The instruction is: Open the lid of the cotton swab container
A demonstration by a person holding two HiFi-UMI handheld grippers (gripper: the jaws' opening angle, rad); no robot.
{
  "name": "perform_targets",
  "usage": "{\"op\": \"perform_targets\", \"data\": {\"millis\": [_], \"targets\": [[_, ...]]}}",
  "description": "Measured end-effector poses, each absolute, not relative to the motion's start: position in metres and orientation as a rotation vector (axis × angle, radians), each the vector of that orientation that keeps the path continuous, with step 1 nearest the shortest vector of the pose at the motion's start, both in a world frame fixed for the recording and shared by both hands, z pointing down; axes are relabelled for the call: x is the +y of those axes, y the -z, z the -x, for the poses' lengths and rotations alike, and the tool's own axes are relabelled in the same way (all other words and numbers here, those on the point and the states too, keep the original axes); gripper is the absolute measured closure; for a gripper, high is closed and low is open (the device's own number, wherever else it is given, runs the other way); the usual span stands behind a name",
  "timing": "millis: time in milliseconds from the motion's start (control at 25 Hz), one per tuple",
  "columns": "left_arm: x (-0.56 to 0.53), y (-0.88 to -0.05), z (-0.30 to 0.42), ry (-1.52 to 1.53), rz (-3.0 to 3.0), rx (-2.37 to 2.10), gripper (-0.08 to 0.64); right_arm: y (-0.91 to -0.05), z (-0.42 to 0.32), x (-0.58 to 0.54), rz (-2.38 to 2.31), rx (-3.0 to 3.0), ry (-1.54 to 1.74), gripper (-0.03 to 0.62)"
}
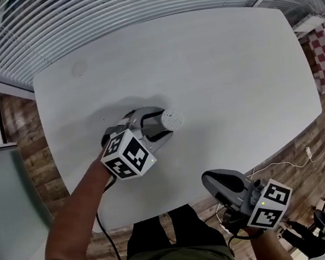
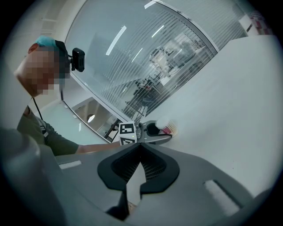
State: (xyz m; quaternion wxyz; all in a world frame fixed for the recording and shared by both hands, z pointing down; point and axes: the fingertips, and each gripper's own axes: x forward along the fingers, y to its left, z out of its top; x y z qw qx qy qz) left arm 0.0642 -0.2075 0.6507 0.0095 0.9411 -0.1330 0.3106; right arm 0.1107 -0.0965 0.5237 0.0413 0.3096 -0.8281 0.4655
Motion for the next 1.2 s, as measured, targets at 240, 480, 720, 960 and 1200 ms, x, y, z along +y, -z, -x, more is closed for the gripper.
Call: {"op": "perform_targets", "data": {"millis": [240, 480, 720, 960, 1200], "targets": [[-0.209, -0.646, -0.060, -0.932, -2.919, -0.441, 0.328, -0.518, -0.110, -0.103, -0.960, -2.542, -1.408, 0.583], [-0.209, -0.625, -0.056, -0.908, -2.929, -0.454, 0.328, -0.504, -0.108, -0.116, -0.972, -2.571, -1.369, 0.583], [-0.203, -0.587, -0.054, -0.892, -2.974, -0.459, 0.328, -0.480, -0.103, -0.127, -0.983, -2.620, -1.312, 0.583], [-0.197, -0.544, -0.047, -0.883, -3.029, -0.460, 0.328, -0.449, -0.096, -0.141, -0.999, -2.677, -1.206, 0.583], [-0.190, -0.510, -0.042, -0.884, -3.038, -0.473, 0.328, -0.416, -0.096, -0.152, -1.008, -2.734, -1.082, 0.583]]}}
